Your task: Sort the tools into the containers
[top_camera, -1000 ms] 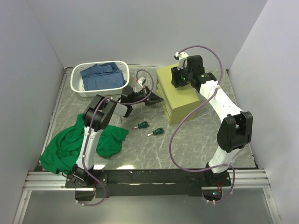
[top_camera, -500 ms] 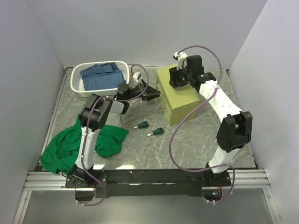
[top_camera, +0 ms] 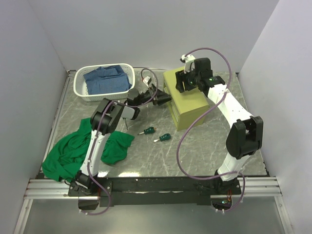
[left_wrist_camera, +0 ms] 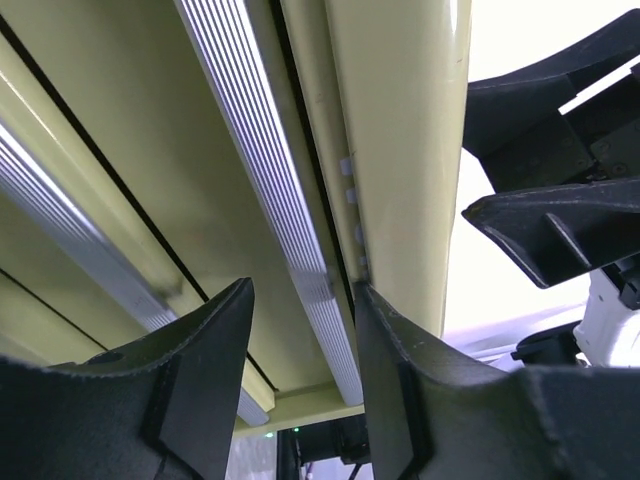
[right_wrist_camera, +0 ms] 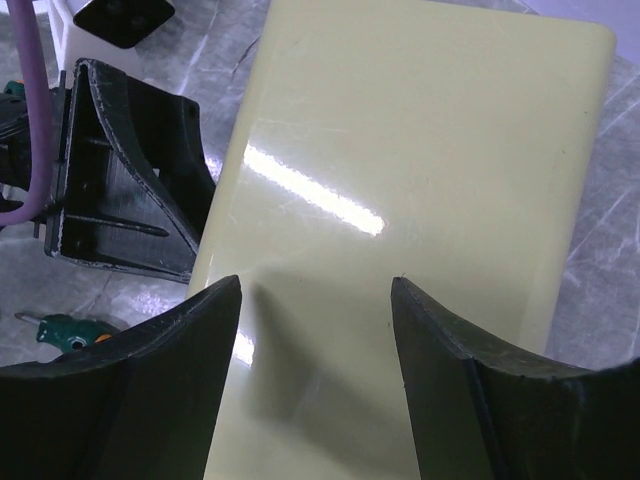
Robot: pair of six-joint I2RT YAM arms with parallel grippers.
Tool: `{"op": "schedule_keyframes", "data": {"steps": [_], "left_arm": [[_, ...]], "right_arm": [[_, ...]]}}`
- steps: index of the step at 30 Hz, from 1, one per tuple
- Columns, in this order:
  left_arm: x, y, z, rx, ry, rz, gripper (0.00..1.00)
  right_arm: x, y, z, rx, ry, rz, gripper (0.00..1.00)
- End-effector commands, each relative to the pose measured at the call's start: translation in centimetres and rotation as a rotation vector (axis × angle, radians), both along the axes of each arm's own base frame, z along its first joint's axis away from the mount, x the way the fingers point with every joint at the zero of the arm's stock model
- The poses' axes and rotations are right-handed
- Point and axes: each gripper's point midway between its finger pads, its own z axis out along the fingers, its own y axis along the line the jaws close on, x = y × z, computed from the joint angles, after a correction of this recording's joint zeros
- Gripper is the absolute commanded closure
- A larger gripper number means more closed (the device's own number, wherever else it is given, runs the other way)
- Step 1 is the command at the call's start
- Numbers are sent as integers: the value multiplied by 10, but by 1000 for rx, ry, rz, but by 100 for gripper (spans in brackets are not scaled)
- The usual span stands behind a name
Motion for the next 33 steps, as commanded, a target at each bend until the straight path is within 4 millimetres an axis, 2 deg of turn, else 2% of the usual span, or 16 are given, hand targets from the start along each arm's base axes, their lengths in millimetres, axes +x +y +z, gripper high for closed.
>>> {"op": "schedule_keyframes", "data": {"steps": [1, 5, 17, 22, 23, 28, 31, 33], "left_arm": [[-11, -24, 25, -71, -81, -24, 51], [-15, -32, 19, -75, -56, -31, 56], [-23, -27, 15, -182, -55, -21, 63], [-27, -29, 8, -180, -26, -13, 61], [-27, -33, 9, -181, -28, -18, 58], [-27, -40, 17, -187, -49, -32, 55], [-28, -40, 20, -193, -60, -35, 60], [-31, -39, 24, -198, -74, -43, 71]], "right_arm": [[-37, -24, -86, -120, 293, -44, 30], [-39, -23, -86, -111, 296, -46, 30], [-43, -24, -89, -114, 309, -49, 31], [-43, -24, -91, -114, 312, -52, 31], [-42, -23, -91, -114, 309, -52, 31], [-42, -23, -90, -116, 305, -53, 31], [-43, -24, -92, -119, 309, -53, 31], [-43, -24, -94, -121, 310, -54, 31]]}}
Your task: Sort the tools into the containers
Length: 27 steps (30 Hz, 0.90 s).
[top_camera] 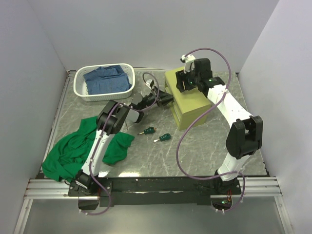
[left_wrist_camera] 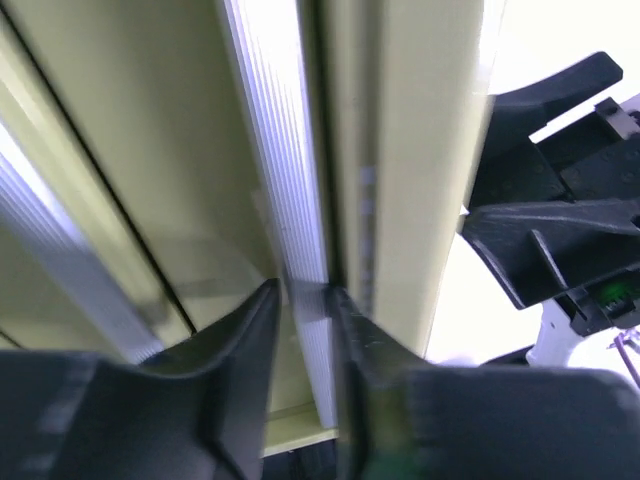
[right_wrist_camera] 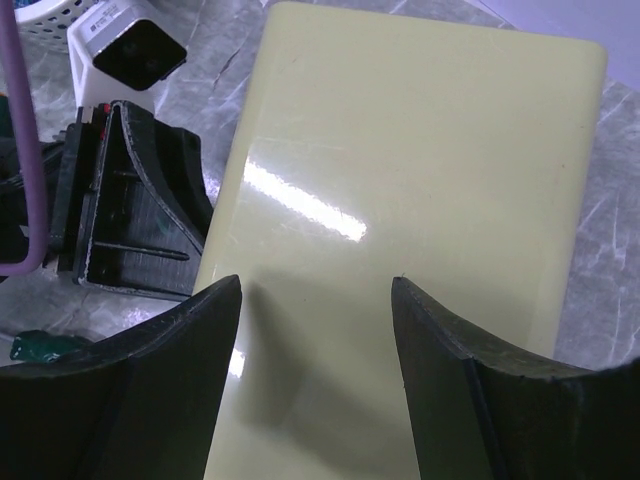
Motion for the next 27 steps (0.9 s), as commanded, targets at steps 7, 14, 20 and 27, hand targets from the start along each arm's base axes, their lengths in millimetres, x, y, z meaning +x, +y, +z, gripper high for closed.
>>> {"op": "schedule_keyframes", "data": {"steps": [7, 14, 20, 27], "left_arm": [[-32, 0, 45, -70, -204, -45, 96], [-21, 47, 32, 35, -146, -1, 99], [-28, 69, 34, 100, -172, 3, 99], [-28, 88, 33, 191, -199, 38, 99]], "right_arm": [[-44, -20, -91, -106, 338, -55, 31], [-37, -19, -92, -104, 336, -62, 32], [-30, -18, -96, -103, 336, -52, 33], [-23, -17, -97, -92, 330, -42, 34]]}}
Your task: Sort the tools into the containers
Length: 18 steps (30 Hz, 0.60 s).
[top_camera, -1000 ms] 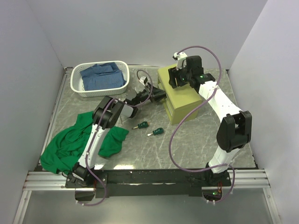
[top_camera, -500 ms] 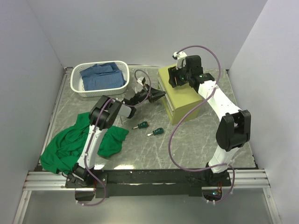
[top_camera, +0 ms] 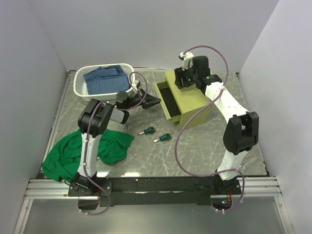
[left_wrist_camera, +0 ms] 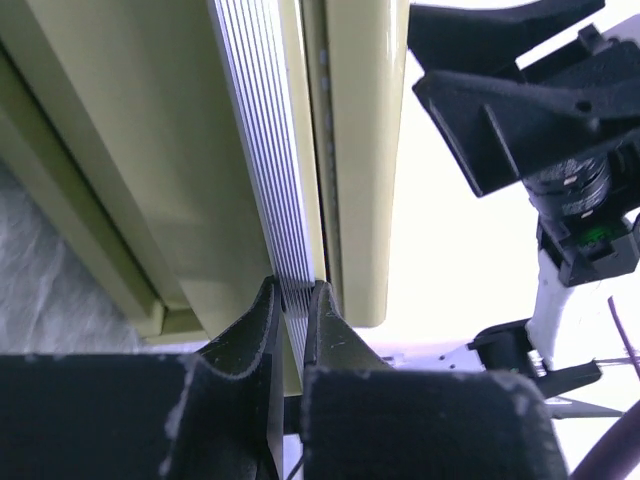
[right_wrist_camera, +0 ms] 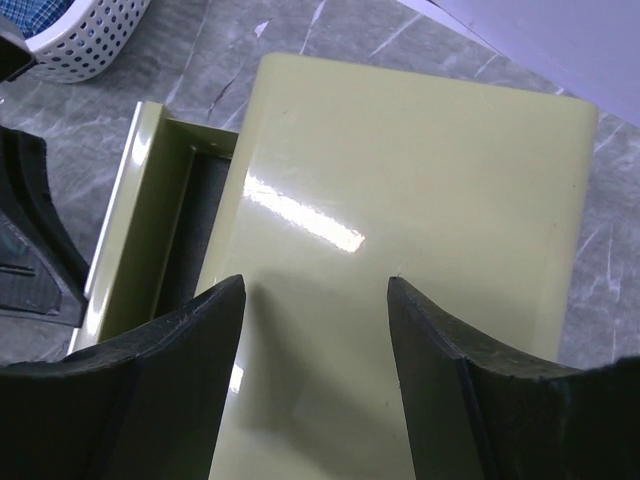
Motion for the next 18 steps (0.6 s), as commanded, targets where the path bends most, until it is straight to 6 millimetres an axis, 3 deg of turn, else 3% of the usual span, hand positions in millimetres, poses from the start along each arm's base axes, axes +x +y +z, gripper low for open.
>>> {"op": "schedule_keyframes", "data": {"steps": [1, 7, 13, 15, 16, 18], "left_arm": [[-6, 17, 18, 81, -194, 0, 99], [-6, 40, 2, 160, -138, 12, 99], [-10, 52, 3, 213, -166, 20, 96], [-9, 54, -2, 246, -150, 28, 81], [-7, 54, -1, 257, -149, 31, 56], [-7, 55, -1, 289, -151, 30, 44]], "right_arm": [[-43, -24, -97, -96, 353, -46, 34], [-41, -21, -100, -79, 353, -34, 34], [-42, -20, -101, -70, 346, -27, 34], [-42, -19, -101, -66, 345, -24, 34], [-41, -19, -100, -64, 340, -25, 34], [-40, -19, -99, -63, 333, -28, 33]]}}
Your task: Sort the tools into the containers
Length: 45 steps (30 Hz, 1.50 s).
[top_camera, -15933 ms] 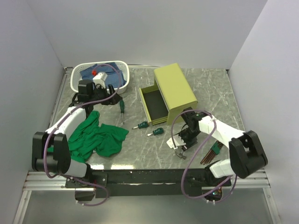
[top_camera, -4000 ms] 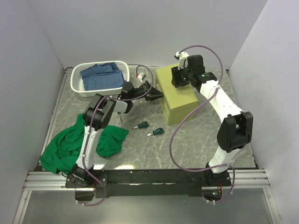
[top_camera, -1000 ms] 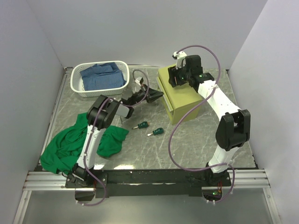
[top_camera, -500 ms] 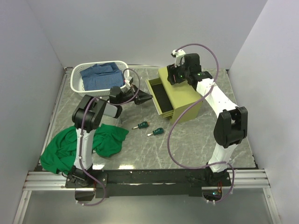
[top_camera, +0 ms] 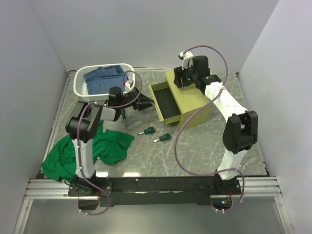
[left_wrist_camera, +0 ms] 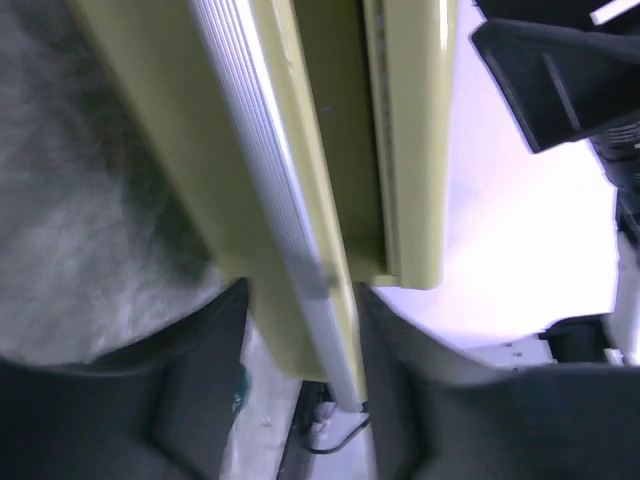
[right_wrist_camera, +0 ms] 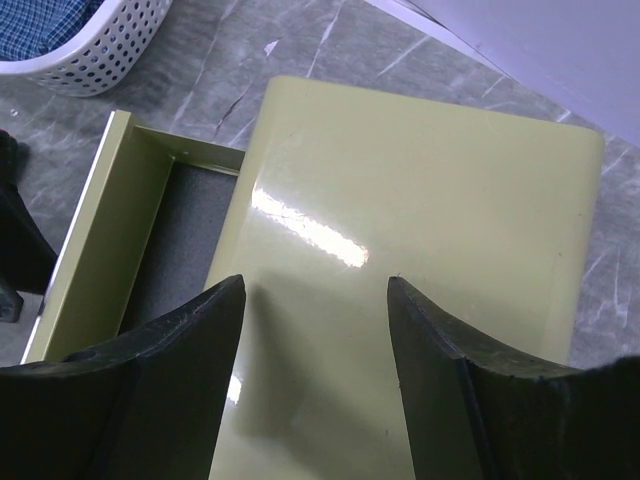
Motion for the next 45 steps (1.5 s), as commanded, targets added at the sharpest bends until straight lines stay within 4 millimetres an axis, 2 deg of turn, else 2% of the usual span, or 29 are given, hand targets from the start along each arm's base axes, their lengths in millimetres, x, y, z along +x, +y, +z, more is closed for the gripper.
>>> {"op": "schedule_keyframes", "data": {"steps": [1, 3, 4, 6, 8, 9, 10, 11, 13, 14, 17, 19, 20, 27, 31, 32, 36, 38, 39, 41, 42, 43, 44, 45], "left_arm": [[2, 17, 15, 93, -121, 0, 36], [-4, 23, 24, 136, -154, -11, 32], [-6, 27, 28, 150, -165, -13, 26], [-11, 36, 37, 198, -210, -23, 23], [-15, 50, 28, 282, -114, -19, 24], [-15, 56, 26, 343, -152, -14, 25], [-14, 71, 14, 438, -70, 32, 26], [-11, 80, 12, 515, -111, 53, 27], [-6, 101, 2, 655, -85, 123, 30], [-3, 119, -8, 768, -65, 189, 31], [7, 149, -20, 933, -56, 283, 33], [13, 155, -22, 982, -69, 300, 36], [14, 159, -31, 1014, -56, 299, 36], [23, 178, -61, 1143, -8, 330, 34], [26, 179, -79, 1182, 12, 316, 34], [26, 179, -89, 1195, 30, 306, 33], [34, 175, -100, 1212, 34, 289, 37], [34, 172, -110, 1216, 34, 260, 43], [35, 169, -111, 1215, 28, 250, 57], [34, 164, -112, 1205, 14, 223, 77], [33, 162, -110, 1197, 8, 215, 95], [32, 161, -106, 1189, 4, 210, 99], [30, 156, -91, 1158, -23, 209, 99], [22, 155, -87, 1147, -22, 193, 99]], "right_arm": [[-46, -24, -97, -89, 349, -49, 32], [-45, -23, -94, -83, 339, -47, 32], [-44, -22, -92, -79, 333, -45, 32], [-45, -22, -90, -75, 327, -43, 32], [-44, -22, -88, -74, 321, -40, 32], [-44, -21, -88, -73, 321, -39, 32], [-44, -22, -86, -68, 318, -42, 31], [-44, -21, -86, -65, 320, -42, 31], [-43, -20, -84, -55, 320, -43, 31], [-42, -19, -83, -50, 320, -43, 31], [-38, -15, -81, -35, 318, -41, 31], [-35, -14, -81, -32, 317, -41, 31], [-34, -13, -81, -31, 317, -38, 31], [-32, -13, -76, -26, 305, -41, 30], [-33, -12, -76, -24, 303, -38, 29], [-34, -13, -76, -24, 303, -40, 29], [-34, -14, -74, -21, 299, -40, 29], [-34, -14, -72, -21, 296, -40, 29], [-34, -13, -72, -20, 294, -38, 29], [-34, -14, -71, -22, 292, -40, 29], [-34, -14, -72, -23, 291, -41, 29], [-34, -15, -70, -23, 290, -44, 29], [-34, -16, -70, -23, 290, -45, 29], [-33, -17, -70, -22, 288, -47, 29]]}}
